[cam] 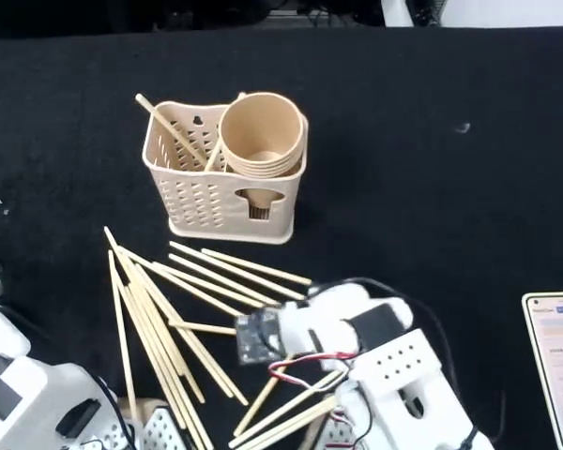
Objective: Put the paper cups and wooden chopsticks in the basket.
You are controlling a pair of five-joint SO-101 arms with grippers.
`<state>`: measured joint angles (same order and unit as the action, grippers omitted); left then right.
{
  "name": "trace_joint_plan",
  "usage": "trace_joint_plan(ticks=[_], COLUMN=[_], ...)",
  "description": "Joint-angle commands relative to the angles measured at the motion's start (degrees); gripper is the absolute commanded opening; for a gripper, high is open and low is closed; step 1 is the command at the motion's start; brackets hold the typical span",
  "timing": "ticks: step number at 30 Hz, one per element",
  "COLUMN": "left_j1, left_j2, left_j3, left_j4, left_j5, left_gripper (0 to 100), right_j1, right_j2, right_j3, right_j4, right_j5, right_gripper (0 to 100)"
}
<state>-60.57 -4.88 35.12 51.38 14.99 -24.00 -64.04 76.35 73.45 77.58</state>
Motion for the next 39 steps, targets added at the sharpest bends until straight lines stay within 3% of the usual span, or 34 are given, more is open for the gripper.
trace_joint_plan(ticks=[1, 5, 17, 23, 34, 36, 39], left_j1=[-0.31, -0.31, -0.40, -0.40, -0.40, -0.40, -0.40], left_j2=[-2.11, -2.11, -2.11, -2.11, -2.11, -2.11, -2.11], left_j3=[-3.03, -2.95, -2.86, -2.86, -3.12, -3.12, -3.12], left_j4=[0.00, 0.00, 0.00, 0.00, 0.00, 0.00, 0.00], left_j5=[0.35, 0.35, 0.26, 0.26, 0.26, 0.26, 0.35], left_gripper=[18, 18, 18, 18, 18, 18, 18], right_j1=[-3.16, -7.12, -7.12, -7.03, 0.62, -0.09, -2.81], right_j2=[1.54, 5.49, 22.46, 24.57, 24.48, 24.75, 24.75], right_j3=[0.13, 1.45, -2.95, -5.41, -14.81, -13.85, -11.82], right_j4=[0.26, -7.56, -14.42, -13.98, -5.63, -7.03, -15.82], right_j5=[0.35, -6.33, -6.68, -8.44, -12.13, -15.12, -25.58], right_gripper=[26.7, 26.7, 25.7, 2.1, 2.5, 2.5, 2.5])
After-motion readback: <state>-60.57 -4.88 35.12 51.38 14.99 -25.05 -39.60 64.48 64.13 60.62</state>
